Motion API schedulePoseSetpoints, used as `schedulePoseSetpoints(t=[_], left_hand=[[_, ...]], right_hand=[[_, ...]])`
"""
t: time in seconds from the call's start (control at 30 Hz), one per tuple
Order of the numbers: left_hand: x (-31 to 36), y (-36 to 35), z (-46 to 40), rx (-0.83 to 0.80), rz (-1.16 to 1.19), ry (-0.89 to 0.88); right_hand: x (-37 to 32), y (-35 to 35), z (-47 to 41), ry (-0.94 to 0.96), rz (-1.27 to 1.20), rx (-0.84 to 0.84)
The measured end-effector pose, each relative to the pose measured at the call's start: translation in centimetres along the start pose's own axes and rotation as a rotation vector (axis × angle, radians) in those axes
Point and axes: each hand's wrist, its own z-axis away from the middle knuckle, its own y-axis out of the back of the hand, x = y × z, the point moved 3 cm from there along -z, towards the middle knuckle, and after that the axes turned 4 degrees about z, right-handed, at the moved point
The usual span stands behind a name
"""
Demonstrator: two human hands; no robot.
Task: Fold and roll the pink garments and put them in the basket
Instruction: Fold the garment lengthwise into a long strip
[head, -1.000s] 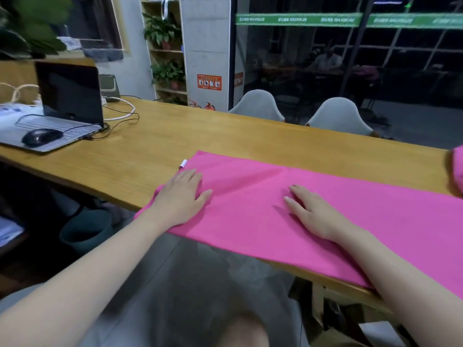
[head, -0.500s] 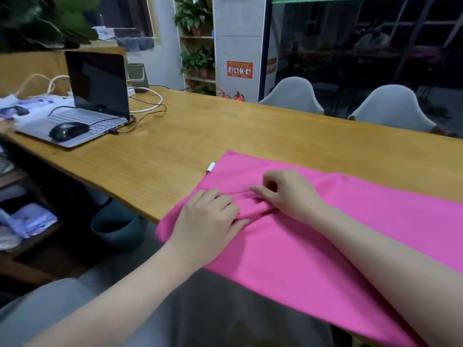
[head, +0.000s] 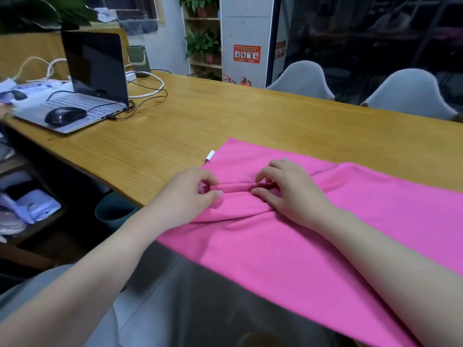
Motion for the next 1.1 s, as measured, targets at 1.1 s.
schedulePoseSetpoints(t=[1.1], left_hand=[[-5.1, -2.0, -17.5, 0.114, 0.165, 0.152]], right_hand=[[8.8, -0.8, -4.3, -0.349, 0.069, 0.007]])
